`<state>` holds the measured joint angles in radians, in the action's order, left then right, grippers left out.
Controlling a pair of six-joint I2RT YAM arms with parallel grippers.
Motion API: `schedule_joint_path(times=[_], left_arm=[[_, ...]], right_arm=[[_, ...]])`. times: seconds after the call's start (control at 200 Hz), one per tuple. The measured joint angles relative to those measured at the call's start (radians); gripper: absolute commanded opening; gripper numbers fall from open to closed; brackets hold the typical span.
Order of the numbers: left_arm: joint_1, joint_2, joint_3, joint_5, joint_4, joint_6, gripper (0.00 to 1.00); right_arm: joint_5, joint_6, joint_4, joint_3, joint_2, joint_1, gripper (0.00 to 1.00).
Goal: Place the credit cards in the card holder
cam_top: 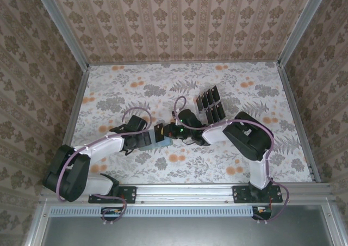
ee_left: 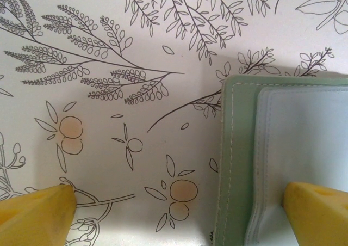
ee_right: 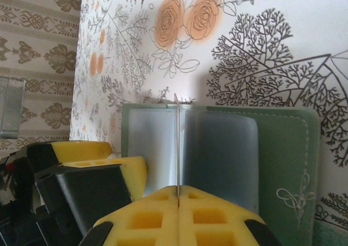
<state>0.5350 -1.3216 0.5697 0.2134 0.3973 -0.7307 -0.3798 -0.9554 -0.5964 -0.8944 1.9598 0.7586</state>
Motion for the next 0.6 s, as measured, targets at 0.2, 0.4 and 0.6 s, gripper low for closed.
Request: schedule_joint_path(times=[0.2, 0.4, 0.6], left_arm=[[0.000, 0.000, 0.000, 0.000, 0.000, 0.000, 1.00], [0.000, 0.000, 0.000, 0.000, 0.000, 0.000, 1.00], [0.000, 0.000, 0.000, 0.000, 0.000, 0.000, 1.00]], right_arm=[[-0.018, -0.023, -0.048, 0.004, 0.014, -0.002, 0.00], [-0.026, -0.044, -0.080, 0.013, 0.025, -0.002, 0.00], [-0.026, -0.051, -0.105, 0.019, 0.037, -0.002, 0.00]])
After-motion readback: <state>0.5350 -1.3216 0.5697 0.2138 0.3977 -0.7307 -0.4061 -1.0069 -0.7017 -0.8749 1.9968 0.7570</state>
